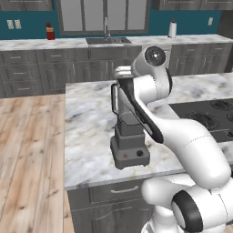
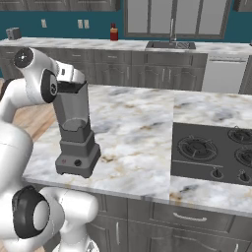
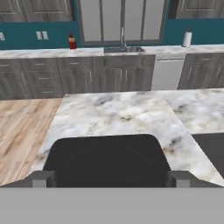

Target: Close the lid blender by securely placing the lid on top.

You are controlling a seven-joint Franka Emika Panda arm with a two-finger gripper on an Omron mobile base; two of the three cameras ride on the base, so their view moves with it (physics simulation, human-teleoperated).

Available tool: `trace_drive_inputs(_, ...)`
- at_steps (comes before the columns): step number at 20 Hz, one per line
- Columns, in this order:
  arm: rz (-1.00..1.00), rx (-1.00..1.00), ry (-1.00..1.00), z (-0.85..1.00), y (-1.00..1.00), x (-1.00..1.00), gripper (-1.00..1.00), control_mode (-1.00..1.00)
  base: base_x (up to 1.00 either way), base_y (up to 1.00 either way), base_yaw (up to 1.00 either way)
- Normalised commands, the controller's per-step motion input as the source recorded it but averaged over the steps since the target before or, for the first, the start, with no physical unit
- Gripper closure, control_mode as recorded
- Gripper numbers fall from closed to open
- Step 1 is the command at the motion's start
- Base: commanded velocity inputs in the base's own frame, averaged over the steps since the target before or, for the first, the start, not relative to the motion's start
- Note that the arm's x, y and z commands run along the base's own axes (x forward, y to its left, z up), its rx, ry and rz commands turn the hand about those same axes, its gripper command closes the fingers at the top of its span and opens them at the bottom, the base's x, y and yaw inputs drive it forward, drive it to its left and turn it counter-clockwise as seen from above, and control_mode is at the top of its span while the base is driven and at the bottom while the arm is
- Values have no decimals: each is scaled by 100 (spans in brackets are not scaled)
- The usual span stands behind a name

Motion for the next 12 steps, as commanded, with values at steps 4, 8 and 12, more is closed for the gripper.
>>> trace_drive_inputs(4, 0, 0, -11, 30, -2, -74, -100, -100, 0, 0, 0)
trace_drive_inputs(8, 0, 3, -7, 24, -12, -86, -100, -100, 0, 0, 0)
trace_drive_inputs(12, 0, 9, -3, 5, -59, -89, -100, -100, 0, 0, 0)
